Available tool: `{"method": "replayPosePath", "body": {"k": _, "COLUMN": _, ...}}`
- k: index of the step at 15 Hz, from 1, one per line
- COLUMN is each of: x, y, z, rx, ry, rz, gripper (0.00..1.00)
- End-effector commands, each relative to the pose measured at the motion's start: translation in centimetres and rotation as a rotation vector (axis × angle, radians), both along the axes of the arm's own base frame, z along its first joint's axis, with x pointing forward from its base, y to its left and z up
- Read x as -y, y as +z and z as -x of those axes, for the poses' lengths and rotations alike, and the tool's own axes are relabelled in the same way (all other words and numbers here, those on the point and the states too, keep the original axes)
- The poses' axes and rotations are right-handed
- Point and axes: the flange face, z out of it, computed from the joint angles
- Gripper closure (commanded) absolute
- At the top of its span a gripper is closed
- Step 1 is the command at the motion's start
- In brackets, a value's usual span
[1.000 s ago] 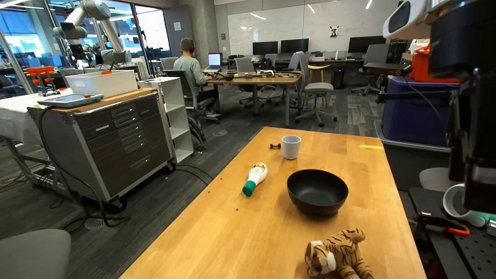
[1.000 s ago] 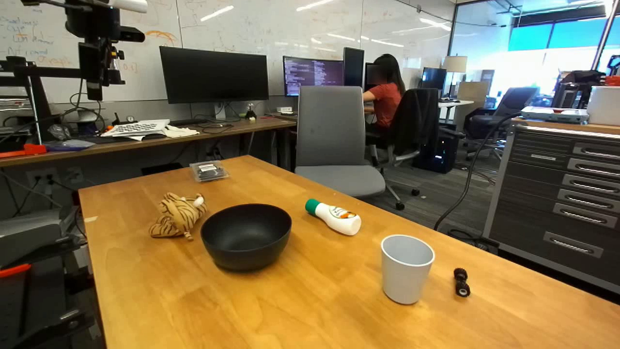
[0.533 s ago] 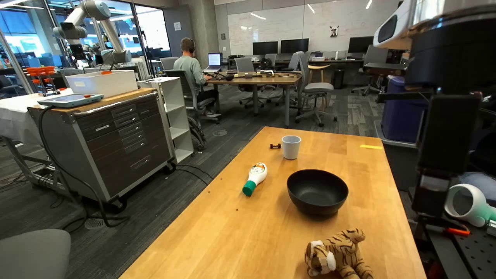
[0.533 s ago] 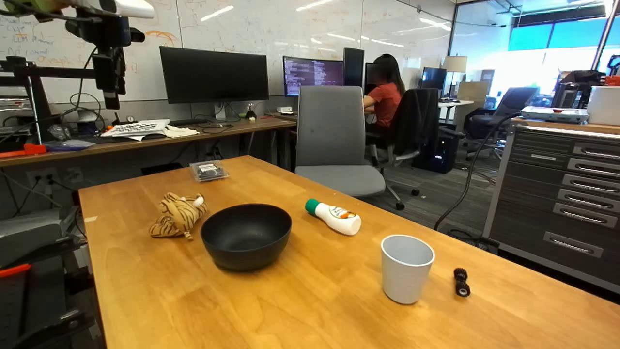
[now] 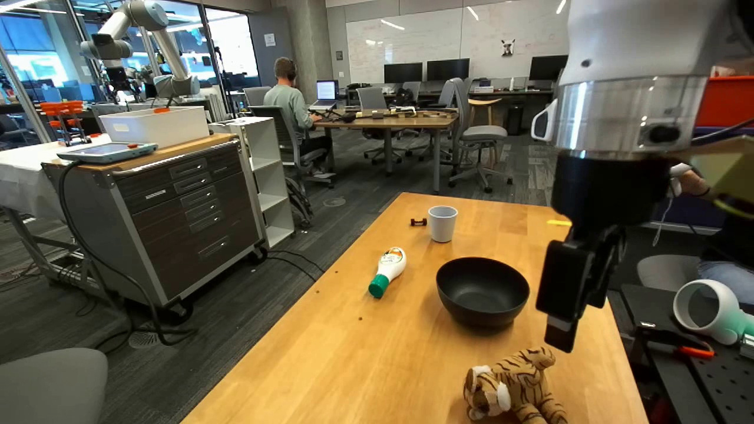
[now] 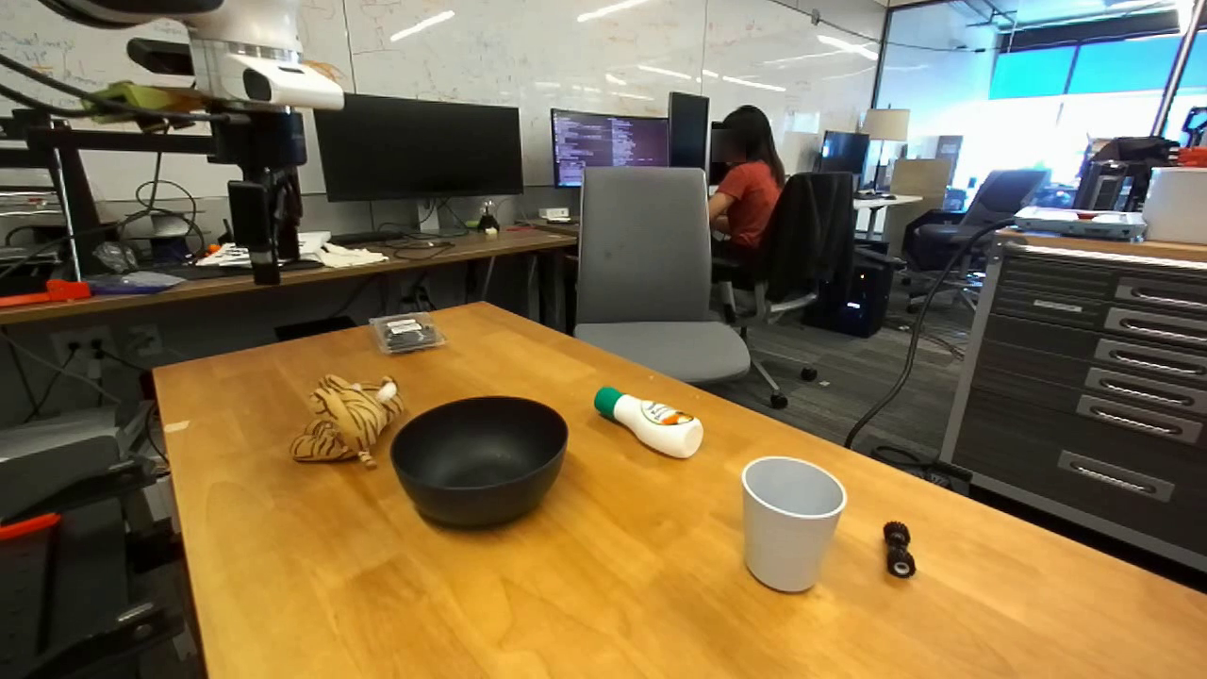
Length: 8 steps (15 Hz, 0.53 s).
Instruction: Put the stuffed animal in the black bowl
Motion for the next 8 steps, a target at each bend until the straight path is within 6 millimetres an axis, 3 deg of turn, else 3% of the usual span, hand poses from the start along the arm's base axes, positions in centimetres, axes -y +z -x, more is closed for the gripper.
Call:
{"method": "replayPosePath", "body": {"k": 1, "x": 1.2, "y": -3.7, "z": -2.2, "rx": -0.009, "ry": -0.083, "rz": 0.071, "gripper": 0.00}}
{"method": "replayPosePath", "body": {"k": 8, "x": 2.6, "y": -10.7, "z": -3.5, "rx": -0.103, "ry": -0.158, "rz": 0.173, "gripper": 0.00}}
